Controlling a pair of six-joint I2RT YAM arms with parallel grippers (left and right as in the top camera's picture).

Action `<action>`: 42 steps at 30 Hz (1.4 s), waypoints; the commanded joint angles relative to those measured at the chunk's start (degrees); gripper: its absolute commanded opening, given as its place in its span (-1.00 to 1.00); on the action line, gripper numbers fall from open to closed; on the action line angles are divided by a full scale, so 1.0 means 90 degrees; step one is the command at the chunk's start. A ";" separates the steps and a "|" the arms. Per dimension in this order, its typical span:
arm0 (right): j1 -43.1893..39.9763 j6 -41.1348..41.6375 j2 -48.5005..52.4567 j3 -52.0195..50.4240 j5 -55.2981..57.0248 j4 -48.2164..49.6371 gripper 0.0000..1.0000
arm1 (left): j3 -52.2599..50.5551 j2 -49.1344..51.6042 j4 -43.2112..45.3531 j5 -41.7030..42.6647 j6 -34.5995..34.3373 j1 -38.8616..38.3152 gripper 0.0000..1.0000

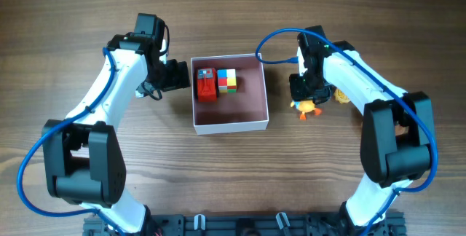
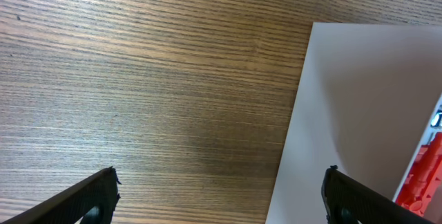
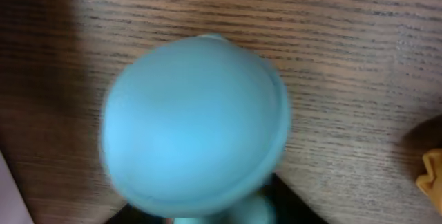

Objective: Pack container
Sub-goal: 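Grasp the yellow duck toy with the right gripper, then lower the duck into the box and open the right gripper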

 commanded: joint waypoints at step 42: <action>0.1902 0.1872 0.0886 0.2276 -0.0180 -0.0442 -0.91 | 0.0029 -0.3186 -0.0391 -0.1297 -0.0500 0.1154 0.95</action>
